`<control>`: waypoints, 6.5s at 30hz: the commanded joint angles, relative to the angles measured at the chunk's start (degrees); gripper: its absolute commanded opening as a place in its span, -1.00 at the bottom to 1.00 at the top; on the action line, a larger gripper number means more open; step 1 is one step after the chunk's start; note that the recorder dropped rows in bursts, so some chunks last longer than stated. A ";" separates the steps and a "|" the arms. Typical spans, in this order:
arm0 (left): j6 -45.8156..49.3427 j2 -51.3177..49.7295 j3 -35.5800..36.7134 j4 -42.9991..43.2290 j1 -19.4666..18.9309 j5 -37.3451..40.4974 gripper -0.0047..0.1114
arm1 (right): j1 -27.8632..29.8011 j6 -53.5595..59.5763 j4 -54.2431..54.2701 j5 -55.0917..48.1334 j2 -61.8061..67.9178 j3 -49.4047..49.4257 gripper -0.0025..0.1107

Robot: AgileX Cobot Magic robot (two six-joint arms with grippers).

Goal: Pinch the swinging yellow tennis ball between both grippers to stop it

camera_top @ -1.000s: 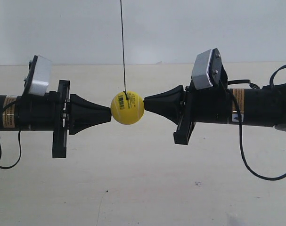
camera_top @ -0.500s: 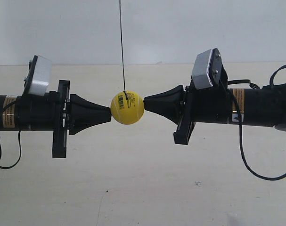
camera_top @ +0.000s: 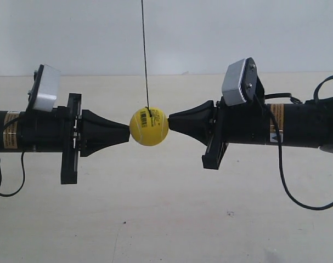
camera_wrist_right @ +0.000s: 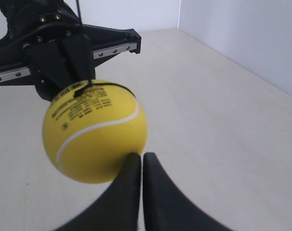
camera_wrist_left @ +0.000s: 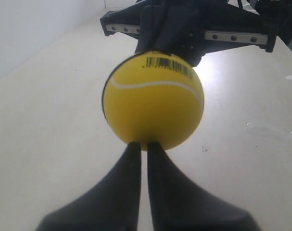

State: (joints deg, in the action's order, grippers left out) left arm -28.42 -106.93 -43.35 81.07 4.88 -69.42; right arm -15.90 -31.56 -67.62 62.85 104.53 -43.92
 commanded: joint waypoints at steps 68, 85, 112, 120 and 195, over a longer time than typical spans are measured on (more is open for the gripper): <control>-26.16 98.22 24.33 -16.18 -4.32 47.56 -0.84 | 5.05 -16.72 7.96 -54.62 -81.11 17.39 -0.96; -33.89 106.93 40.60 -16.18 -4.32 52.47 -0.84 | 5.05 -14.33 11.52 -46.91 -93.77 37.11 -0.96; -33.89 106.93 43.35 -16.18 -4.32 52.47 -0.84 | 5.05 -23.62 11.55 -47.25 -93.77 38.66 -0.96; -33.89 106.93 43.35 -16.18 -4.32 52.47 -0.84 | 6.24 -23.39 14.52 -65.22 -94.87 37.56 -0.96; -33.78 106.93 43.35 -16.18 -4.32 52.34 -0.84 | 11.38 36.95 67.62 -82.27 -104.53 43.92 -0.96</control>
State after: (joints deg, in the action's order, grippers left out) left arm -61.86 -0.18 -0.21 65.54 0.71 -17.04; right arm -4.67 5.48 0.50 -20.25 0.24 -0.01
